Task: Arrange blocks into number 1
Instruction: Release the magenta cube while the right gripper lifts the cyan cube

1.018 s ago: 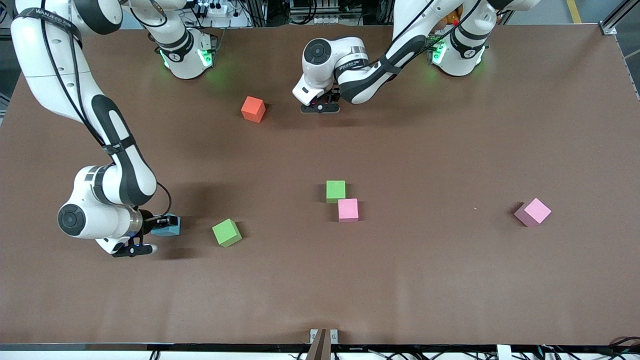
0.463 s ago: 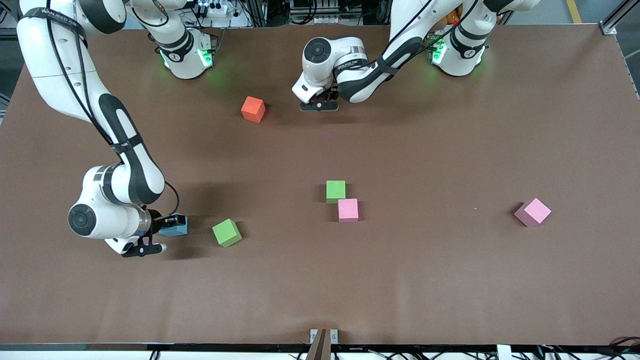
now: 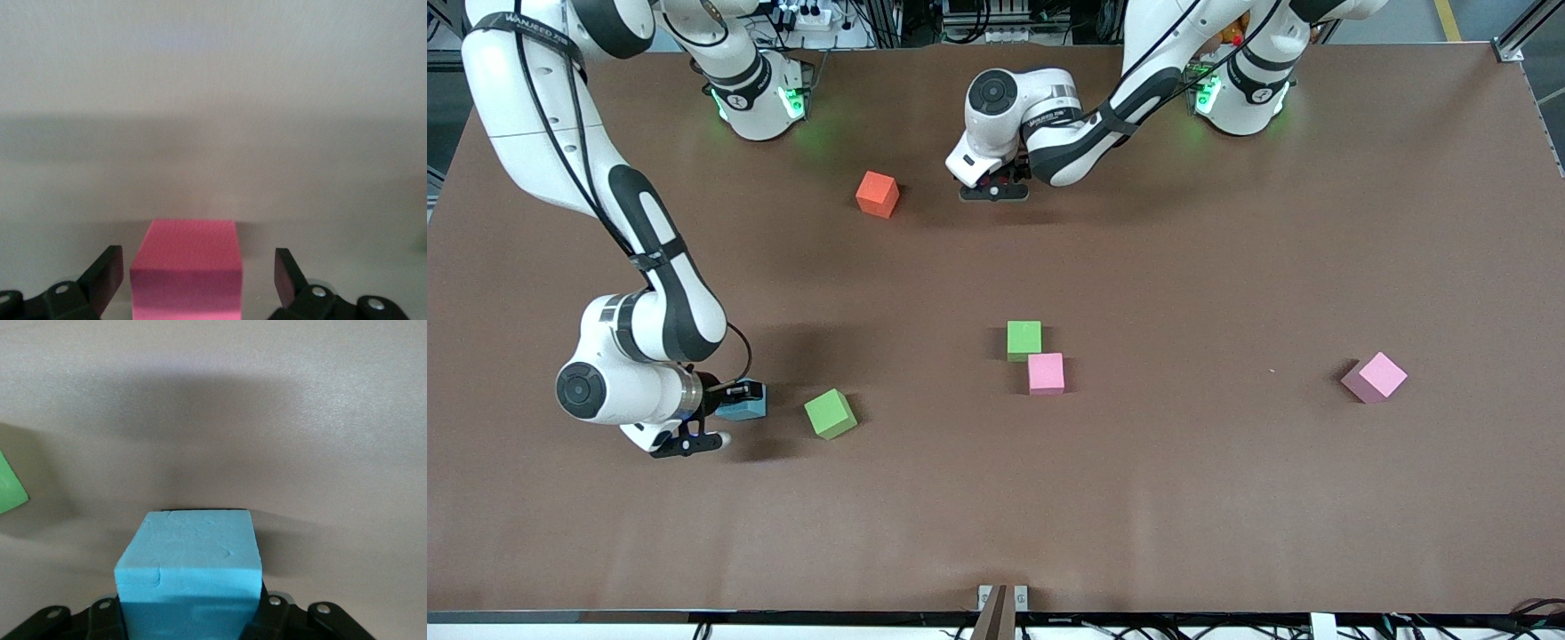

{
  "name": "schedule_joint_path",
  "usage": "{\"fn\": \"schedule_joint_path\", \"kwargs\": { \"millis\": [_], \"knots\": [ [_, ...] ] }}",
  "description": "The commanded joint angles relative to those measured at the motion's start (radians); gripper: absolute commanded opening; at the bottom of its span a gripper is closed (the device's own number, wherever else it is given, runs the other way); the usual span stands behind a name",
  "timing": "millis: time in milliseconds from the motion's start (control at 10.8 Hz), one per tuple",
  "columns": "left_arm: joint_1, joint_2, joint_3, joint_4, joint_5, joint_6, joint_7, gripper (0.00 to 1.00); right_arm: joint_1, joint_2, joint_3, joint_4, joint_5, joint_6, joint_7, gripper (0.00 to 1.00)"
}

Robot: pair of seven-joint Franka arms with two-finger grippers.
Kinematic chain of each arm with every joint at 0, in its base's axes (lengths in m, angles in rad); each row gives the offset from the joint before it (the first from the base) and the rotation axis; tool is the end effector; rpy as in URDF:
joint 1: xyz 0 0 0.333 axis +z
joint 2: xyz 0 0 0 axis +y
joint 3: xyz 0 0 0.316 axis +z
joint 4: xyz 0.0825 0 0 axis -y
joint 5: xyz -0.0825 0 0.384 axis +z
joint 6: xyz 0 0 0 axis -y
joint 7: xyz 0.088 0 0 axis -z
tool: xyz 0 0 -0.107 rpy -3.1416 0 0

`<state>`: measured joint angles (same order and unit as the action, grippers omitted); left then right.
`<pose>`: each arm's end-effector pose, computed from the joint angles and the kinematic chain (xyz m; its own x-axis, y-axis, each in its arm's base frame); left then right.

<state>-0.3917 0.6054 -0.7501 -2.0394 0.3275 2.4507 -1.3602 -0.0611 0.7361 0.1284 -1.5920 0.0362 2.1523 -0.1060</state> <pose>0.2540 -0.5369 0.2151 0.9821 0.0430 -0.1832 0.0549 -0.9967 0.0606 0.6767 0.0370 0.1907 0.9781 0.1336 -0.1593 0.1134 -0.9850 -0.1298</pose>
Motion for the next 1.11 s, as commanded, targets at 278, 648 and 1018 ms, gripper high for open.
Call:
{"fn": "schedule_joint_path", "kwargs": {
  "millis": [278,648,1018],
  "knots": [
    [0.206,-0.187,-0.006,0.082,0.013,-0.186,0.191,1.0,0.075,-0.05,0.0,-0.006,0.013,-0.028,0.104,0.0],
    [0.221,-0.185,0.232,0.172,-0.053,-0.194,0.555,1.0,0.197,-0.128,0.002,-0.014,0.016,-0.17,0.267,0.0],
    [0.172,-0.151,0.432,0.3,-0.217,-0.194,0.814,1.0,0.424,-0.178,0.004,-0.046,0.02,-0.183,0.497,0.0]
  ]
}}
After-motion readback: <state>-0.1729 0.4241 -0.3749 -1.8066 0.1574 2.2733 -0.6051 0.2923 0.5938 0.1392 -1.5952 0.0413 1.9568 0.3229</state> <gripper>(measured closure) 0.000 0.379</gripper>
